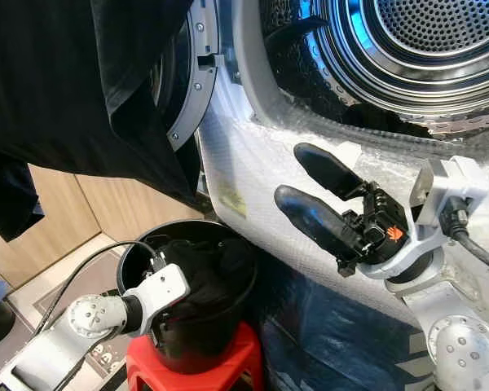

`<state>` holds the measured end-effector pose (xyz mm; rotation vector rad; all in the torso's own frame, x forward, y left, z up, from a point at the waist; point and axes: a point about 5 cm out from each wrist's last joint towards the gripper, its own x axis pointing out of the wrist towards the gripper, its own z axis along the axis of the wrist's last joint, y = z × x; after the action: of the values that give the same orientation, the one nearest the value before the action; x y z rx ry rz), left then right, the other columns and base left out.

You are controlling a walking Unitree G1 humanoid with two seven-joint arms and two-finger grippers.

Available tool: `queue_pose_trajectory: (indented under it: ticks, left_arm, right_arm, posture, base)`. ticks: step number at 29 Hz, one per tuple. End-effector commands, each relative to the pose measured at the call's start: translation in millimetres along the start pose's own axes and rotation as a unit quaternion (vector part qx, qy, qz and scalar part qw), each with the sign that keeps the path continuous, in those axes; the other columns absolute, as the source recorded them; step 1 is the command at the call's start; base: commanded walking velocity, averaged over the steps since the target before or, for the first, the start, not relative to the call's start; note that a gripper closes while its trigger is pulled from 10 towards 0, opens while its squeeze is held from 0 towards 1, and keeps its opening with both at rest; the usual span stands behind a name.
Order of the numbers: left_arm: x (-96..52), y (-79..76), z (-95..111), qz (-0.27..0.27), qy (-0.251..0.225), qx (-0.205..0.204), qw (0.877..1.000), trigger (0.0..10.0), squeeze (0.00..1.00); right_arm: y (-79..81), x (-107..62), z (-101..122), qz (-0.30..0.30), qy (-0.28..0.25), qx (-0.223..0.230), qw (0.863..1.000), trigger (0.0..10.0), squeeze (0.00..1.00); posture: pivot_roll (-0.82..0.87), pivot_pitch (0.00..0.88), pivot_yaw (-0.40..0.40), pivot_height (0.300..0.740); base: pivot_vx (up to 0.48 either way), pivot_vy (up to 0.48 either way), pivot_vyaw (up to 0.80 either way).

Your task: Clothes washing

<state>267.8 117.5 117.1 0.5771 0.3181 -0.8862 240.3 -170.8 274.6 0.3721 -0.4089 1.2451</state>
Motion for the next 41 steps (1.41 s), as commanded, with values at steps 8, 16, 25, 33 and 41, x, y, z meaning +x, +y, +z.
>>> queue_pose_trajectory:
  ticks: [8,16,25,33,41]
  left_arm:
    - [-1.4,9.3,1.0,0.045,-0.007,0.004,0.999,0.0,0.00]
    - [-8.3,20.5,10.7,0.132,-0.042,-0.006,0.990,0.0,0.00]
    - [-34.5,38.2,37.8,0.256,-0.129,-0.028,0.958,10.0,0.00]
    - [-47.2,35.8,60.1,0.285,-0.188,-0.014,0.940,10.0,0.00]
    - [-56.8,34.2,95.4,0.276,-0.289,-0.019,0.916,10.0,0.00]
  right_arm:
    - [11.6,-0.1,-9.3,0.027,0.026,0.014,0.999,10.0,0.00]
    - [17.9,-3.4,-25.4,0.039,0.068,0.044,0.996,10.0,0.00]
    - [20.6,-9.6,-40.3,0.053,0.106,0.080,0.990,10.0,0.00]
    - [18.6,-12.8,-49.5,0.056,0.142,0.085,0.985,10.0,0.00]
    - [-1.0,-15.9,-71.2,-0.020,0.217,0.039,0.975,10.0,0.00]
  posture:
    - [-0.06,0.027,0.046,0.740]
    - [-0.05,0.019,0.038,0.740]
    - [-0.02,0.010,0.011,0.740]
    - [0.00,0.012,-0.003,0.740]
    - [0.01,0.022,-0.012,0.740]
  base:
    - [0.000,0.000,0.00]
    - [0.000,0.000,0.00]
    - [0.000,0.000,0.00]
    - [0.000,0.000,0.00]
    - [0.000,0.000,0.00]
